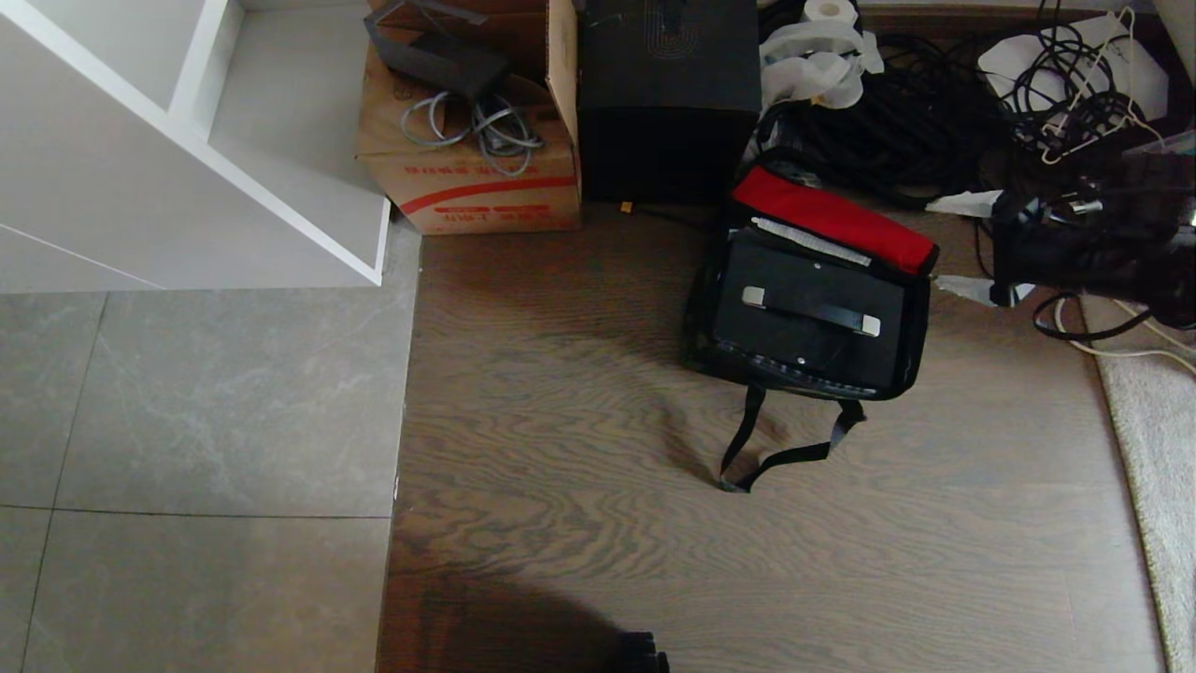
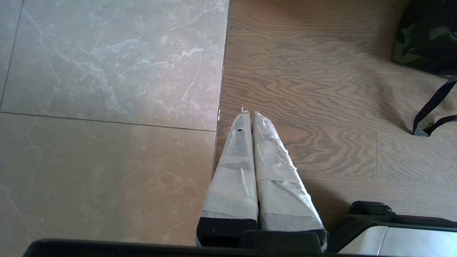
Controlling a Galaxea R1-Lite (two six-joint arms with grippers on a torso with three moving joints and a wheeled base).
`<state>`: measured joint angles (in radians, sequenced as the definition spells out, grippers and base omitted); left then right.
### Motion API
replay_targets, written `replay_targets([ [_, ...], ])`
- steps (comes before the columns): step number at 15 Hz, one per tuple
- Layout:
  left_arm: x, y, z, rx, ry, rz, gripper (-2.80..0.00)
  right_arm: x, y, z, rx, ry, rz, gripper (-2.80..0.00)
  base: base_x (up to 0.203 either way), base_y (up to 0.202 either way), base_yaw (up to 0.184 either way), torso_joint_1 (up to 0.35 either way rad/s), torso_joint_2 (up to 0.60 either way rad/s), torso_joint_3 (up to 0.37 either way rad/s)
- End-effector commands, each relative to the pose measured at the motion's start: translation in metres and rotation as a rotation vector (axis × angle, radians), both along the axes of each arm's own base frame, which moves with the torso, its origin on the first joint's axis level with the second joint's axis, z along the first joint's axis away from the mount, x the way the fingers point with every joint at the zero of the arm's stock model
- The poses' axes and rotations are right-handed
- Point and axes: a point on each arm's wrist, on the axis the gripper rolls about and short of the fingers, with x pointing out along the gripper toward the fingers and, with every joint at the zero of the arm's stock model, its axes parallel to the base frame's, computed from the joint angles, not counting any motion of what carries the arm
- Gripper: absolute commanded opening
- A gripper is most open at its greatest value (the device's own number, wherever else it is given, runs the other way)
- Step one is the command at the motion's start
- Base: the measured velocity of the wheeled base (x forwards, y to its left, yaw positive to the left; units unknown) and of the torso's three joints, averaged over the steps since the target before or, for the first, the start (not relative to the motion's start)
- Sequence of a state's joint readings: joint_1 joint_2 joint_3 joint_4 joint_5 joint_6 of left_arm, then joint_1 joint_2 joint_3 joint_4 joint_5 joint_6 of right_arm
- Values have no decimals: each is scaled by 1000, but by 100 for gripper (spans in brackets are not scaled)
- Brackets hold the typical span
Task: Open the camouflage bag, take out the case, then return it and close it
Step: Grip the handle
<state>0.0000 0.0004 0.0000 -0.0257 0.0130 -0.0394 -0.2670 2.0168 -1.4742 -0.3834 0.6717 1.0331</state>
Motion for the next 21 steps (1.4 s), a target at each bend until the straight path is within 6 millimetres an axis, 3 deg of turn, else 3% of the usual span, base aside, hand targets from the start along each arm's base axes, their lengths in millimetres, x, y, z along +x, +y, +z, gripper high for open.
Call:
replay_targets([
  [1,1,0,-3,-1,8,1,-280,-27,8,11,8,-3,35,0,0,0,0,0,0,0],
  [2,1,0,-2,-1,7,1,-280,-37,11,14,7,-6,57,-280,0,0,0,0,0,0],
  [5,1,0,-3,-1,9,2,-280,-82,25,-12,-42,61,153,-280,0,0,0,0,0,0],
  [9,1,0,-3,-1,8,1,-280,-198,57,-59,-455,-44,301,-280,0,0,0,0,0,0],
  [11,1,0,-3,-1,8,2,-280,-253,71,-68,-682,-159,312,-280,0,0,0,0,0,0],
  [14,1,0,-3,-1,8,1,-280,-318,91,-85,-906,-210,235,-280,0,0,0,0,0,0],
  [17,1,0,-3,-1,8,1,-280,-364,100,-118,-1069,-119,167,-280,0,0,0,0,0,0],
  [21,1,0,-3,-1,8,1,-280,-397,97,-134,-1198,-165,30,-280,0,0,0,0,0,0],
])
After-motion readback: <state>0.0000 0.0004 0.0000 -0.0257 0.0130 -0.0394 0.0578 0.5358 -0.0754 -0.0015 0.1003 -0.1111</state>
